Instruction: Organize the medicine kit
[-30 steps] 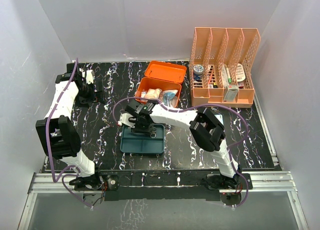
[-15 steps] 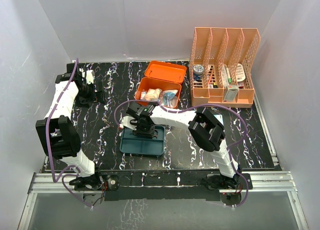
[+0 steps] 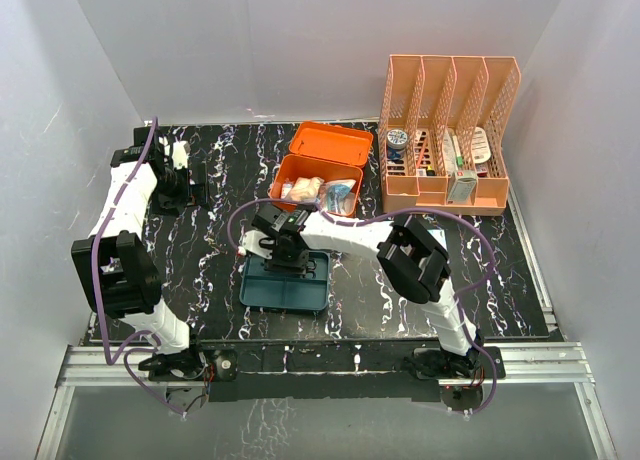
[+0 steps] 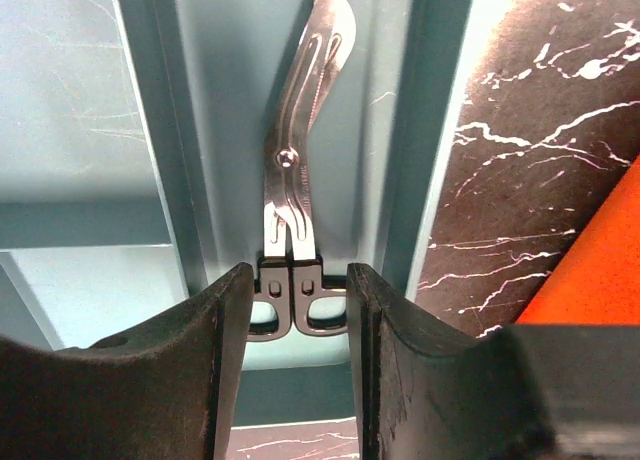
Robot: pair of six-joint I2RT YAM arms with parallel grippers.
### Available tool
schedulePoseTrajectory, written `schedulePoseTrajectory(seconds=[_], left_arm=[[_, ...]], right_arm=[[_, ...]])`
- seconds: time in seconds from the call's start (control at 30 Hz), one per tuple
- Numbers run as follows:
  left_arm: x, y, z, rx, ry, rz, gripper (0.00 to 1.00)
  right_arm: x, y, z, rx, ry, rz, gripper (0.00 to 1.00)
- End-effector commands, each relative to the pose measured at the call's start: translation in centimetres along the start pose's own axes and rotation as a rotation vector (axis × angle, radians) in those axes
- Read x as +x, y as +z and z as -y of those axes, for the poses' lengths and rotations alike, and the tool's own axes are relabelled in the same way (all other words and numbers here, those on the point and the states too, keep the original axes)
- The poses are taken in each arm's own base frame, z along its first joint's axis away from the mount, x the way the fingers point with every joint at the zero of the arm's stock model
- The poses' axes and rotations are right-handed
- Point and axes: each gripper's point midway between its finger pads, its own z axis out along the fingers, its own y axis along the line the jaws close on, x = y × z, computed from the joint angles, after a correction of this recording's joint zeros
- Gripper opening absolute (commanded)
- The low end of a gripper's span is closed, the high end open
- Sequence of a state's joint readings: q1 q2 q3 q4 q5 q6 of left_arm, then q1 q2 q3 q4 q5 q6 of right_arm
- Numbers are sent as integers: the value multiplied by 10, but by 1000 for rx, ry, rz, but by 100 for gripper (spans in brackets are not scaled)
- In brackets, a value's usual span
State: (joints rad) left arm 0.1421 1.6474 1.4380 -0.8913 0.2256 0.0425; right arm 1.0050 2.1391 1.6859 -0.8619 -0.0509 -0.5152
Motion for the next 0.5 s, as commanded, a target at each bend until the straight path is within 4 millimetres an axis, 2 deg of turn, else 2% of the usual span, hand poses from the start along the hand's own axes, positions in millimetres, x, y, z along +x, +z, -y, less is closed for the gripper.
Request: schedulePoseTrajectory(seconds=[0.0,0.13,0.2,0.27,0.37,0.47], left_arm=[[8,-7,1,9,6,-7,99],[6,-6,2,16,20,-2,99],[6,-6,3,23,19,-8,99],[6,-4,3,25,19,-17,99],[8,-1,-1,4,-2,-49,99],[13,4,-4,-15,-12,-92,99]], right_arm=[[-45,-58,30,128,18,173,41],[-67,-107,53,252,44,264,42],[-70,-134,71,344,91,291,46],[-67,-162,91,450,194,326,54],[-44,-196,124,561,420,364,67],[7,-210,153,581,705,360,79]])
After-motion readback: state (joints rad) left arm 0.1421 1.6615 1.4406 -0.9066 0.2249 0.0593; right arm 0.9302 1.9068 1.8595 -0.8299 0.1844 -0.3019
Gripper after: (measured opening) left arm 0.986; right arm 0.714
